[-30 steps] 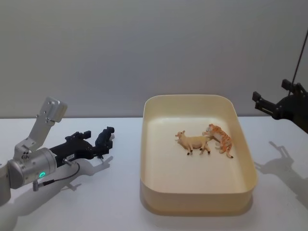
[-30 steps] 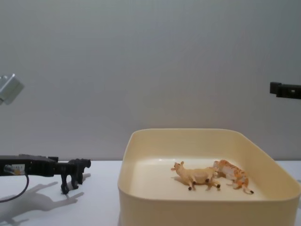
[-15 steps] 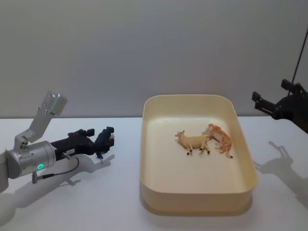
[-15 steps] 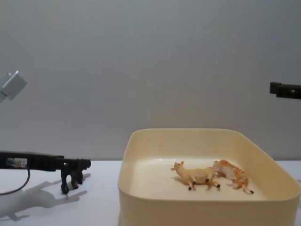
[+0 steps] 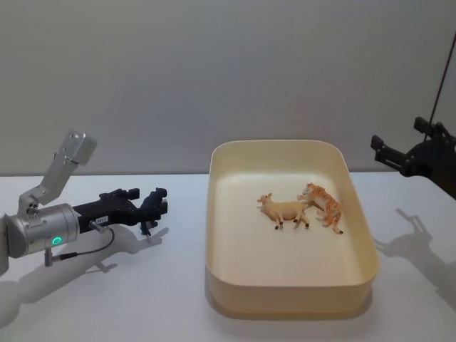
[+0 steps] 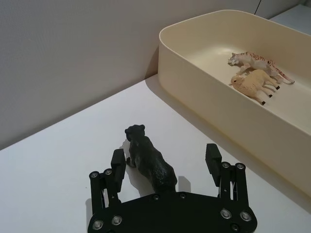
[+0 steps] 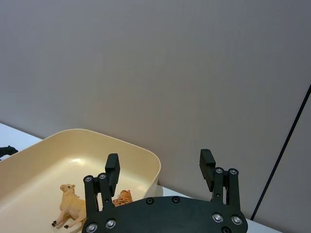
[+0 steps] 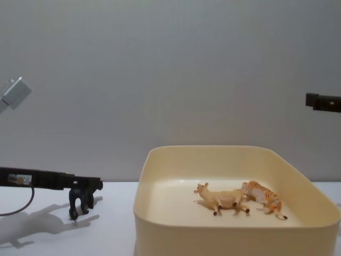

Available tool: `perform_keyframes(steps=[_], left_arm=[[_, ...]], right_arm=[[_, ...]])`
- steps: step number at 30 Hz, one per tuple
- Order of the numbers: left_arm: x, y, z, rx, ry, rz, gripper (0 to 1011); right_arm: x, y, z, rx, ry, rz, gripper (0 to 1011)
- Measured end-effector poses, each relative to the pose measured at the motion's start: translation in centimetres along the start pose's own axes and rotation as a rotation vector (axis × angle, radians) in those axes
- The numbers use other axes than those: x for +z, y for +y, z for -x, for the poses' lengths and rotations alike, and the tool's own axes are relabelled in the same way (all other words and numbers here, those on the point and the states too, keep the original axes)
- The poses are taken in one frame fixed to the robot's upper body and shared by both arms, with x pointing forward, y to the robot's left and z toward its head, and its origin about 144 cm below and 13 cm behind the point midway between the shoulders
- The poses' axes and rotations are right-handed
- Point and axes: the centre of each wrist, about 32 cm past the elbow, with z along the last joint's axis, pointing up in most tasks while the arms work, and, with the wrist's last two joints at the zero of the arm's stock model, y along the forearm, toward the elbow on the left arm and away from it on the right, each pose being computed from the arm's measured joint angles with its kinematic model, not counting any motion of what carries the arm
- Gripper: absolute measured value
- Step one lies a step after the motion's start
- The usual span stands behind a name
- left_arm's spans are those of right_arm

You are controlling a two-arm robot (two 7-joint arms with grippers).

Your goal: Pick up the toy alternately with two hands and place it into the central storage box.

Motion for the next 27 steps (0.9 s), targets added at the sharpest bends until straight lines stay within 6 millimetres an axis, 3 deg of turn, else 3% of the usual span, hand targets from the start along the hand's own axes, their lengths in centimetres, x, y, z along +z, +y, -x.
perform_keyframes(steps=[27], left_arm=[[0.26,-0.1,-0.3,-0.012,0.007,-0.007,1001]], right_arm=[[0.0,0.0,0.0,0.0,0.0,0.0,1001]])
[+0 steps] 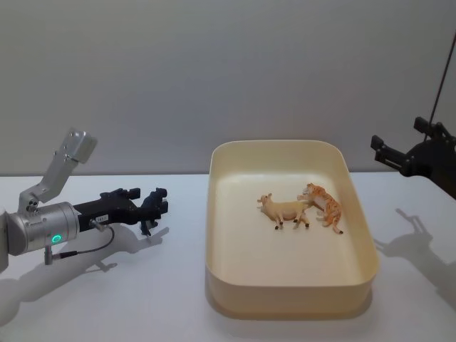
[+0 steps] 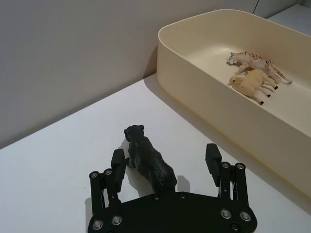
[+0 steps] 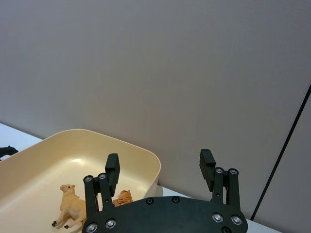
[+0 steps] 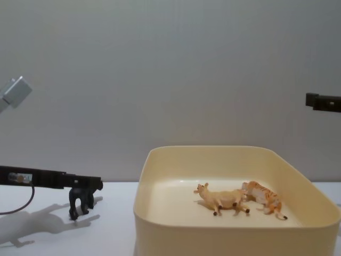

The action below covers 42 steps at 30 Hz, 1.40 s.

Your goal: Pick up the toy alternately with two hands and place it into the central storage box.

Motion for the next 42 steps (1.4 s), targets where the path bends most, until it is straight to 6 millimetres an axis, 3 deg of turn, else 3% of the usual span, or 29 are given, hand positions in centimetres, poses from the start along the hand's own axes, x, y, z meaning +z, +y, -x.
perform_keyframes(steps=[21,42], left_arm=[[-0.7,-0.9,-0.2,0.073,0.025,-0.09,999],[-0.9,-1.3,-0.5,0.116,0.023,-0.114,394]], right_arm=[[0.0,0.0,0.0,0.0,0.0,0.0,1001],[0.0,0.0,0.0,0.0,0.0,0.0,1001]])
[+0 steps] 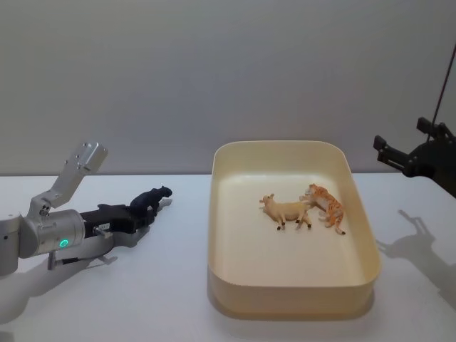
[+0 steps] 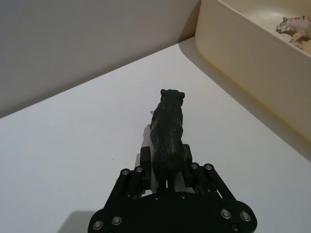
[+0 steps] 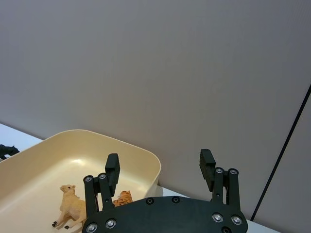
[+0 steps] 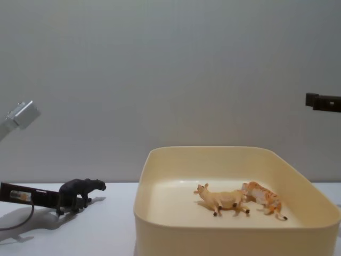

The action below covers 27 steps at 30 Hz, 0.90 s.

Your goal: Pick up the toy alternately with two hands and place it into the central storage box.

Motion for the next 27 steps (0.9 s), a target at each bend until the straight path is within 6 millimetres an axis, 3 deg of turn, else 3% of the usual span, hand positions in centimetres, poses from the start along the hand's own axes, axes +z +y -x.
perform_keyframes(steps=[7,27], left_arm=[[0.0,0.0,0.0,0.002,-0.002,-0.001,211],[1.7,2.3,0.7,-0.036,-0.084,0.113,187]], right_arm=[[0.0,0.0,0.0,0.0,0.0,0.0,1001],[0.0,0.0,0.0,0.0,0.0,0.0,1001]])
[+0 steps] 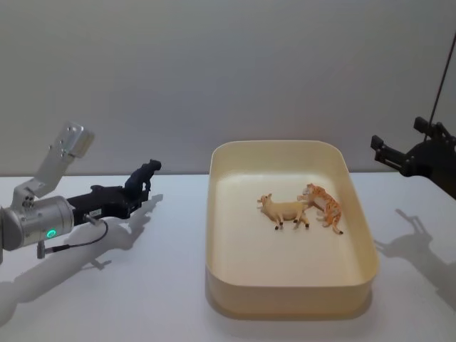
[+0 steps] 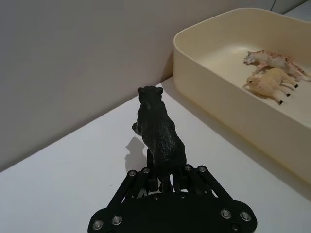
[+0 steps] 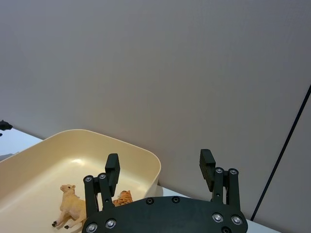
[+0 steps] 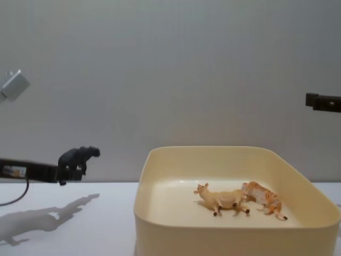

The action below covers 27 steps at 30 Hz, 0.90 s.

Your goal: Pick up the toy alternately with two hands and place it into the central storage box.

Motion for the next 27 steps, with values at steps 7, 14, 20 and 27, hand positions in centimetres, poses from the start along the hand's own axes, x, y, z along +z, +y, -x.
perform_keyframes(steps=[7,14,20,27], left_arm=[[1.4,0.6,0.4,-0.056,-0.062,0.01,187],[3.1,0.7,1.1,-0.123,-0.155,-0.006,187],[5.3,0.2,2.1,-0.184,-0.262,-0.021,187],[8.2,-0.8,3.4,-0.247,-0.371,-0.015,187]], right_arm=[[0.0,0.0,0.0,0.0,0.0,0.0,1001],[0.0,0.0,0.0,0.0,0.0,0.0,1001],[0.0,0.0,0.0,0.0,0.0,0.0,1001],[0.0,0.0,0.0,0.0,0.0,0.0,1001]])
